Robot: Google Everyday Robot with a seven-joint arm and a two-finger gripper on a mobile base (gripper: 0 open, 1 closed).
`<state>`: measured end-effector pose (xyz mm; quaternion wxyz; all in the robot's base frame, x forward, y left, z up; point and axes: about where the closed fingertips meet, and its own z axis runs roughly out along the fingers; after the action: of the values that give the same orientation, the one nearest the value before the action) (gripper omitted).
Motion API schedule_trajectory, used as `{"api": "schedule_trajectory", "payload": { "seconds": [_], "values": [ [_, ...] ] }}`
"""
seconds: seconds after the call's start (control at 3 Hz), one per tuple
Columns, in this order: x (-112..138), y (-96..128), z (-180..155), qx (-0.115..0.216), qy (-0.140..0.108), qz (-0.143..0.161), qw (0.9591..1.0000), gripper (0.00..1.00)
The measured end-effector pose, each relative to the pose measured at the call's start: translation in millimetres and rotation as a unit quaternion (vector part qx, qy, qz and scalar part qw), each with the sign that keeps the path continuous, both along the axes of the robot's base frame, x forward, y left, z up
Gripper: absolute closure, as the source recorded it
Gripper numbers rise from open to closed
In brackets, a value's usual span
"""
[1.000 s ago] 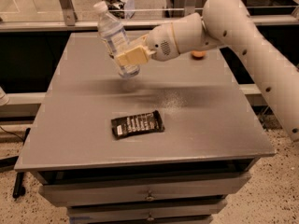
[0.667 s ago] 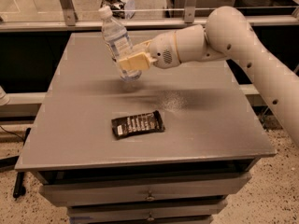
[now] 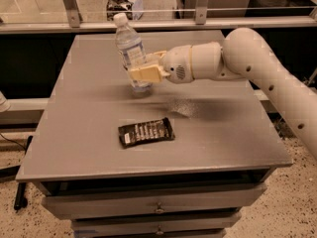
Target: Place blue plastic bottle upright
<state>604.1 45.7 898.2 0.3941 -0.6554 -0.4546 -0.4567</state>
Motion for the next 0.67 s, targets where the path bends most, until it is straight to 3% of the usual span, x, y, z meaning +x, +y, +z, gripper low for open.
{"api": "schedule_trajectory", "payload": {
  "seconds": [0.67],
  "values": [
    [0.5,-9.8,-12.1,0.053,-0.01,-0.032,0.998,1.0]
  ]
}}
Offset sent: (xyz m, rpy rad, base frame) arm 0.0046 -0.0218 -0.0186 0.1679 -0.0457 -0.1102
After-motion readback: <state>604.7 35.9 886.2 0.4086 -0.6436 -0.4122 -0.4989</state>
